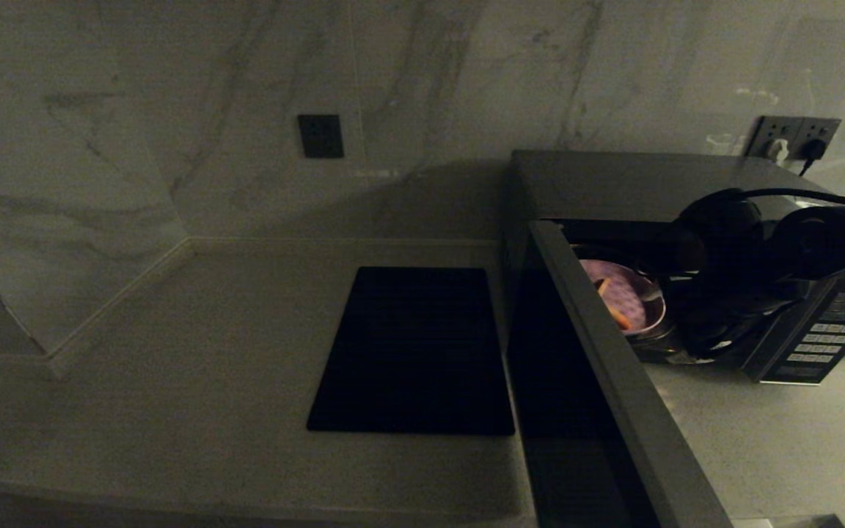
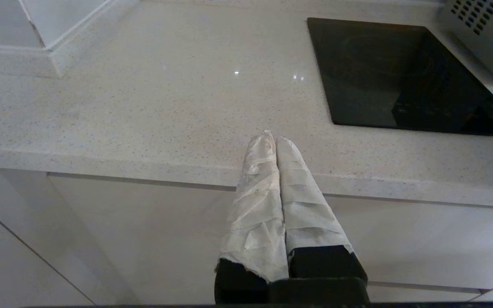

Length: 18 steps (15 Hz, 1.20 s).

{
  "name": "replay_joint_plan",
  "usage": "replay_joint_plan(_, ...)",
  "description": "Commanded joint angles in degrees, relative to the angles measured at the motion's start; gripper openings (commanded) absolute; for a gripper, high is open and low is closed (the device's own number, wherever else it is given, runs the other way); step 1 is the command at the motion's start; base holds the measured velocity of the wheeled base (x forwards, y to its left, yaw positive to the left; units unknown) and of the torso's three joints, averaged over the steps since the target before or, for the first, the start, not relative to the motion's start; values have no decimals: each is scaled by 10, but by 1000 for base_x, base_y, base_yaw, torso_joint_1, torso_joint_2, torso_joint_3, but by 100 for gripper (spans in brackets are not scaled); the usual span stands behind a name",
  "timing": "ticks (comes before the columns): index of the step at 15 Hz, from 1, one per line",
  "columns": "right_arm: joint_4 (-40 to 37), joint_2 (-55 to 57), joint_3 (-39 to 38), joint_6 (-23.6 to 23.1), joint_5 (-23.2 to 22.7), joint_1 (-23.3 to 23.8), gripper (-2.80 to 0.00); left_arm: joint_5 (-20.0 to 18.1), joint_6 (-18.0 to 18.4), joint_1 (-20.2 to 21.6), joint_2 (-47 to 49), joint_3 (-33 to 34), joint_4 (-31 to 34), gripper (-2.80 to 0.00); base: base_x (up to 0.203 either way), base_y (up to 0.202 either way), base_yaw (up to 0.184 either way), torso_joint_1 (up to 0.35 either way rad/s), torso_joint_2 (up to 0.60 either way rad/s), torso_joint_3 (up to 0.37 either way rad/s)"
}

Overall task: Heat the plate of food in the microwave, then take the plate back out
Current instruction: Take the plate out of the microwave

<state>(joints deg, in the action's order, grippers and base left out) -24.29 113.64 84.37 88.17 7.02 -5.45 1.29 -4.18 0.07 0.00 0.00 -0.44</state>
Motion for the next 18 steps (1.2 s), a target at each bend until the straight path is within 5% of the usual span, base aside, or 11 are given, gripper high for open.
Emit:
replay_joint_plan(1,-1,13,0,6,-1,1,0,0,0,0,0,0,0,-280,0,0,0,0,0,0)
replay_joint_plan(18,-6,106,59,15,-2,1,0,0,0,0,1,0,0,-280,0,0,0,0,0,0)
